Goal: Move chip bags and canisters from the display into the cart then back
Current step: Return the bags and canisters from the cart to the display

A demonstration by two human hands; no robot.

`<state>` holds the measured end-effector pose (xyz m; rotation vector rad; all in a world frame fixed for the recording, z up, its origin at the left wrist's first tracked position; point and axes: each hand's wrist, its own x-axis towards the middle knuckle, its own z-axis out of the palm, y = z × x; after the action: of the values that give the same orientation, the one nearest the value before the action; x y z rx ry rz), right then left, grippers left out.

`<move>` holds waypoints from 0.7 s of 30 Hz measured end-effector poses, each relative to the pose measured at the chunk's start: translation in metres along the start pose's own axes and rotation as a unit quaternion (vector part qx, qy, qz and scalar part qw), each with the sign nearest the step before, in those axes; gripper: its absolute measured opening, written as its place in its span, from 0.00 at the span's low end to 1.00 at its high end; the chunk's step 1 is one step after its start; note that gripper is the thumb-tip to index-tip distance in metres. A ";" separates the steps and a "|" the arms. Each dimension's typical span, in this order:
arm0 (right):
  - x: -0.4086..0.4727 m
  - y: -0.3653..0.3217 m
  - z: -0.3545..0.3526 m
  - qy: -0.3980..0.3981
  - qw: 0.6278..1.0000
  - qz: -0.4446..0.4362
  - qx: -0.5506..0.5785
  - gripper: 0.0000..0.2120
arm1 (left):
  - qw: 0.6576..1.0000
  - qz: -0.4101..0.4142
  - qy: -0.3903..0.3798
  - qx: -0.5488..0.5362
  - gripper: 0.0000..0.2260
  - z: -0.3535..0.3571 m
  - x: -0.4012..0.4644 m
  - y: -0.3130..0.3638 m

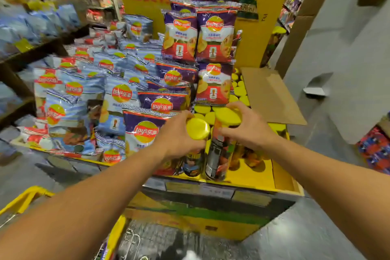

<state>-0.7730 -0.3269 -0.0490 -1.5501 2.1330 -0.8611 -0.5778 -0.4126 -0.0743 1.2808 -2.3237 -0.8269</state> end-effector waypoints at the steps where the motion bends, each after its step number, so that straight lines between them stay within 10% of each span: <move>1: 0.002 0.003 0.002 -0.006 1.000 0.000 -0.015 0.36 | 1.000 -0.003 -0.009 0.003 0.36 0.002 0.003 -0.001; 21: 0.021 0.048 -0.012 -0.056 0.989 -0.079 -0.109 0.35 | 0.918 0.066 -0.118 0.372 0.41 0.082 0.021 -0.043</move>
<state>-0.8218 -0.3334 -0.0712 -1.8497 2.1037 -0.5866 -0.6076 -0.4225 -0.1640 1.3077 -3.0333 -0.0143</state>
